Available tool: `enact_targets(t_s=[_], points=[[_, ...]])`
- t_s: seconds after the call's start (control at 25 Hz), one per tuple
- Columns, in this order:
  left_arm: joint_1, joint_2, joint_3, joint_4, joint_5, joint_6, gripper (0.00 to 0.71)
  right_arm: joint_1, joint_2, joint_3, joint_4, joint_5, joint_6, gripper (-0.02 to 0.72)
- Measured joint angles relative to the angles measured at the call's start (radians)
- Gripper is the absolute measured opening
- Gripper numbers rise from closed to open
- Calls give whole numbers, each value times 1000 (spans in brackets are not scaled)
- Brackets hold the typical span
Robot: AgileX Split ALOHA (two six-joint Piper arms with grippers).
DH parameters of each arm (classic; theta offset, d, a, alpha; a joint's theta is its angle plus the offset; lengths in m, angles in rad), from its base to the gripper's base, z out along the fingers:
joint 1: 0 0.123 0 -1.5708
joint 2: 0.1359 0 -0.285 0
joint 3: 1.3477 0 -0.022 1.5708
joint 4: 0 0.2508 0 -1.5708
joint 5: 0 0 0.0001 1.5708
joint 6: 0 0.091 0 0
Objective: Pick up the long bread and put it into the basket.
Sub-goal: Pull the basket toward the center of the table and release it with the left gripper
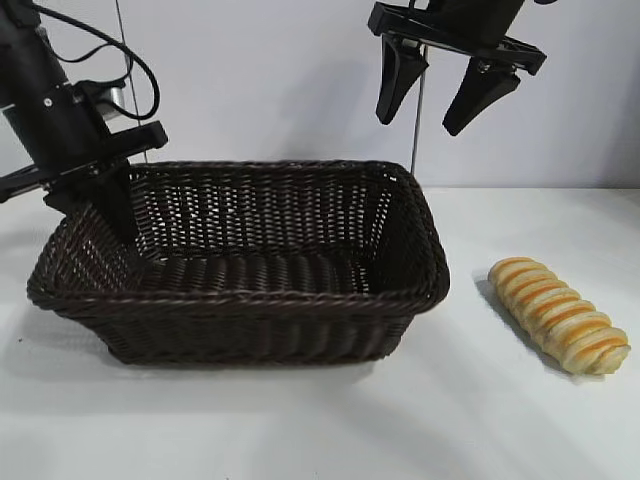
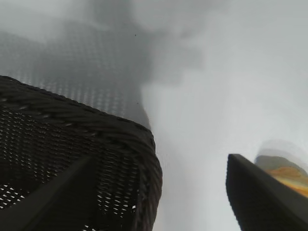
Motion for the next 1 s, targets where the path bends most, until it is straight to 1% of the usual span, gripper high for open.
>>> enact_targets(t_s=[0.28,0.36,0.44,0.48,0.56,0.64,0.68,0.8,1.0], points=[[0,7,-6,-6,0,6,111,0,0,0,0,0,0,549],[0,9,-6,-7,0,7,123,0,0,0,0,0,0,549],[0,12,-6,-19,-3,8,180,0,0,0,0,0,0,549],[0,12,-6,-23,-3,9,236,0,0,0,0,0,0,549],[0,12,-6,-27,-3,10,372,0,0,0,0,0,0,549],[0,12,-6,-27,-3,10,470,0,0,0,0,0,0,549],[0,12,-6,-27,-2,10,498,0,0,0,0,0,0,549],[0,12,-6,-22,1,10,532,0,0,0,0,0,0,549],[0,-24,-6,17,6,10,541,0,0,0,0,0,0,549]])
